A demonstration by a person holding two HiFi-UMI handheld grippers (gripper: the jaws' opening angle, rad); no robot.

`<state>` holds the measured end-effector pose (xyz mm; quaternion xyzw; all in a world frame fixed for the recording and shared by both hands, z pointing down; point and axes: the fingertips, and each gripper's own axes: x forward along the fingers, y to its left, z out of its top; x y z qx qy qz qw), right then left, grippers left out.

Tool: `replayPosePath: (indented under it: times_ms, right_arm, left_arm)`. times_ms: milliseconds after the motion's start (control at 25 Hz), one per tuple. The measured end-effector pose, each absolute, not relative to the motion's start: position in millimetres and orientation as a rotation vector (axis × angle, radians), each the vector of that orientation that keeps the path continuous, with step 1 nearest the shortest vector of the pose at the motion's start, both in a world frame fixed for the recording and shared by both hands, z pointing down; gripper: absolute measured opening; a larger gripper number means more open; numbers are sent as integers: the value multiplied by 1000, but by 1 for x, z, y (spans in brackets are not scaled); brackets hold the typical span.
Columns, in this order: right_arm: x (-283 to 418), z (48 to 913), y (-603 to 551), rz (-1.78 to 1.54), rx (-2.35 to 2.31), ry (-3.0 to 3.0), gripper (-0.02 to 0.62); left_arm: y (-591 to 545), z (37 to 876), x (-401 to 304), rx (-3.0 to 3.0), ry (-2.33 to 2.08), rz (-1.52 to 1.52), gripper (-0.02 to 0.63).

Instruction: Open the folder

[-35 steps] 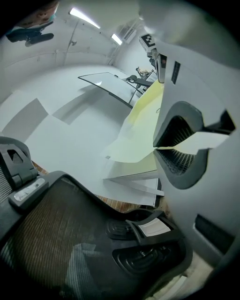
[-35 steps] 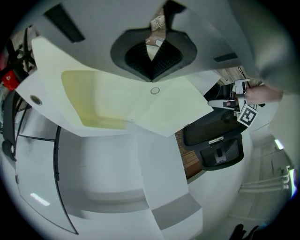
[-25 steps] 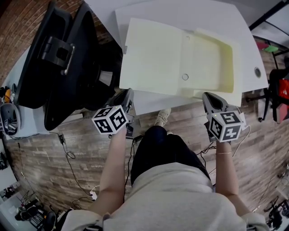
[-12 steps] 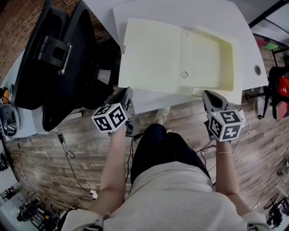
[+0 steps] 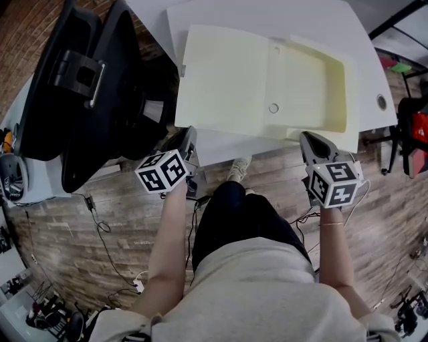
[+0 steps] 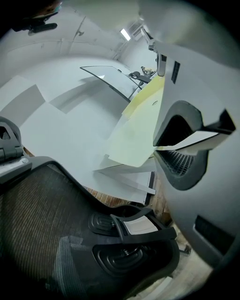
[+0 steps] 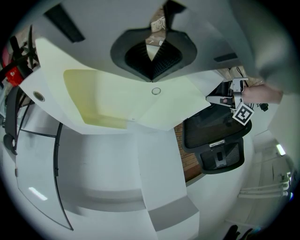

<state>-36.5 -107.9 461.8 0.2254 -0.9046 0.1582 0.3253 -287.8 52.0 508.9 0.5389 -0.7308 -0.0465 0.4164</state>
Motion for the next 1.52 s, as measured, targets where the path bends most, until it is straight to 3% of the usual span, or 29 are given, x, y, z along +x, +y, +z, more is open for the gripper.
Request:
replayPosePath:
  times_ms: [1520]
  right_arm:
    - [-36, 455, -105, 372, 668, -2427, 21]
  left_arm:
    - [42, 463, -285, 1449, -1947, -50, 60]
